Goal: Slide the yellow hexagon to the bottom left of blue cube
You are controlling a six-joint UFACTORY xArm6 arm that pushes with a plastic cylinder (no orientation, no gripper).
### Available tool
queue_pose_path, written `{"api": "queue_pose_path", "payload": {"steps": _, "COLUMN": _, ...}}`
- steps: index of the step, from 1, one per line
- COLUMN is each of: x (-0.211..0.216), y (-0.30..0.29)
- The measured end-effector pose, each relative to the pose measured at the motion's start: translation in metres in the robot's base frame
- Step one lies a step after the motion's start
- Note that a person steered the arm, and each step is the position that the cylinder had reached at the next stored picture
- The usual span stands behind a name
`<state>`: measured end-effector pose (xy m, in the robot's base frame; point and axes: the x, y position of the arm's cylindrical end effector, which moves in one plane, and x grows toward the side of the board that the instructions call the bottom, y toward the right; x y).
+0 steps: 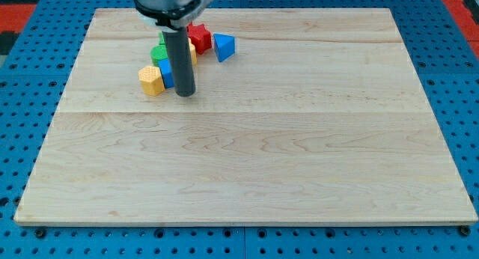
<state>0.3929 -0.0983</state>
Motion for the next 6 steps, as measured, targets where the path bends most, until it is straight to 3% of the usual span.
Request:
{"api": "queue_pose_path", "payload": {"steps": 2, "x": -0.009, "y": -0.069}}
{"api": "queue_pose_path", "payload": {"steps": 4, "x": -0.014, "y": -0.073}}
{"api": "queue_pose_path", "payload": {"steps": 5, "x": 0.039, "y": -0.081}}
{"api": "queue_pose_path", "payload": {"steps": 6, "x": 0.026, "y": -0.147}}
